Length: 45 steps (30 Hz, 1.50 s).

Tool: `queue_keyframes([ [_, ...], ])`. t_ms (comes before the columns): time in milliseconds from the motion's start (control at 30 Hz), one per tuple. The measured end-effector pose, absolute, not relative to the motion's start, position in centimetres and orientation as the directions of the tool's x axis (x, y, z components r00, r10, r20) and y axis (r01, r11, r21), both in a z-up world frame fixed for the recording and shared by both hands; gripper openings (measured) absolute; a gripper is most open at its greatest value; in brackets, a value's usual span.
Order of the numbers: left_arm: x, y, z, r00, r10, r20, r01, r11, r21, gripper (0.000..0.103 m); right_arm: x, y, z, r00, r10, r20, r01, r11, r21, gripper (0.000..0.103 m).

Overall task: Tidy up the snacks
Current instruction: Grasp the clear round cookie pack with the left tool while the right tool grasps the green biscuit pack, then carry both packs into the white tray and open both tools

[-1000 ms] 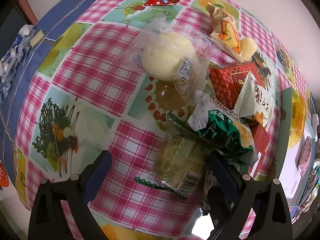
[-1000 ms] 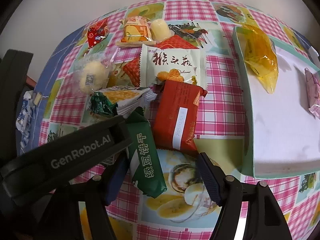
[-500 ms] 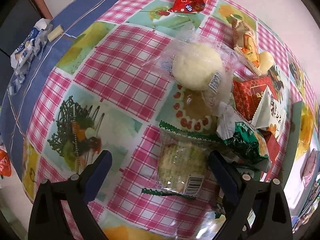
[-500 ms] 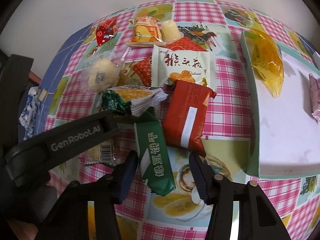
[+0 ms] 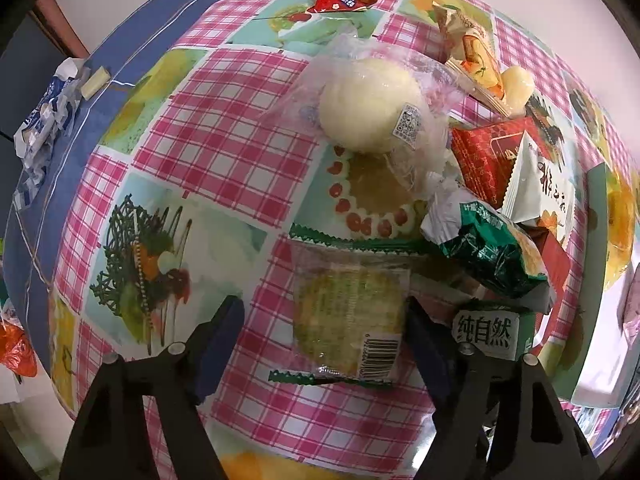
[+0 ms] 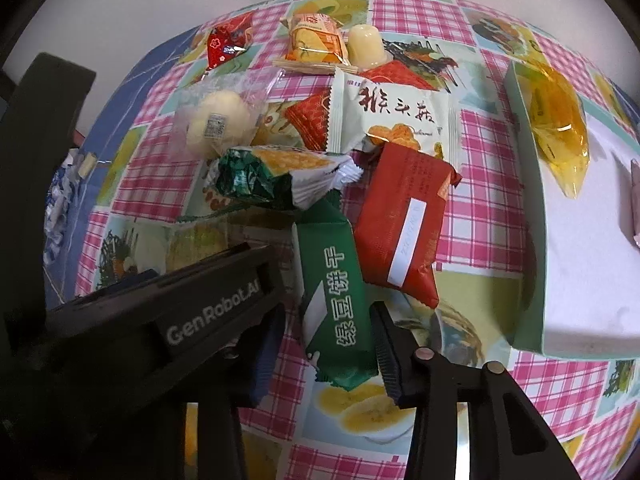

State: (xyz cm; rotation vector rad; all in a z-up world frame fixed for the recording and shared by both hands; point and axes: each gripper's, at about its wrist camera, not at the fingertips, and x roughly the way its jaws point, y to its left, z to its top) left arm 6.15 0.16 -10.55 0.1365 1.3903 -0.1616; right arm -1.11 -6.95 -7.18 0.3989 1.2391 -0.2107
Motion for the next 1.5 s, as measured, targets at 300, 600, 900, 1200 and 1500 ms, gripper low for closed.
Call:
queue_keyframes([
  [300, 5.5, 1.4, -9.9, 0.192, -0.039, -0.981, 0.198, 0.98, 0.0, 0.07, -1.2, -7.5, -7.3, 0.328, 0.06, -0.943, 0.386, 0.902, 0.192, 0.036],
  [600, 5.1, 1.5, -8.6, 0.208, -0.056, -0.977, 0.227, 0.974, -0.008, 0.052, -2.1, -9.0, -7.0, 0.329, 0.016, -0.944, 0.426, 0.89, 0.164, 0.028],
  [900, 4.2, 0.1, -7.3, 0.192, -0.113, -0.975, 0.248, 0.967, -0.063, 0.052, -2.4, -9.1, -6.5, 0.335, 0.001, -0.942, 0.426, 0.892, 0.153, 0.027],
  [1200, 4.2, -0.1, -4.8, 0.229, -0.162, -0.96, 0.237, 0.966, -0.106, 0.052, -3.2, -10.0, -5.3, 0.366, 0.007, -0.931, 0.445, 0.877, 0.181, 0.027],
  [1500, 4.4, 0.4, -1.4, 0.278, -0.203, -0.939, 0.252, 0.959, -0.132, 0.052, -4.8, -10.9, -2.1, 0.462, 0.01, -0.887, 0.448, 0.86, 0.244, 0.027],
])
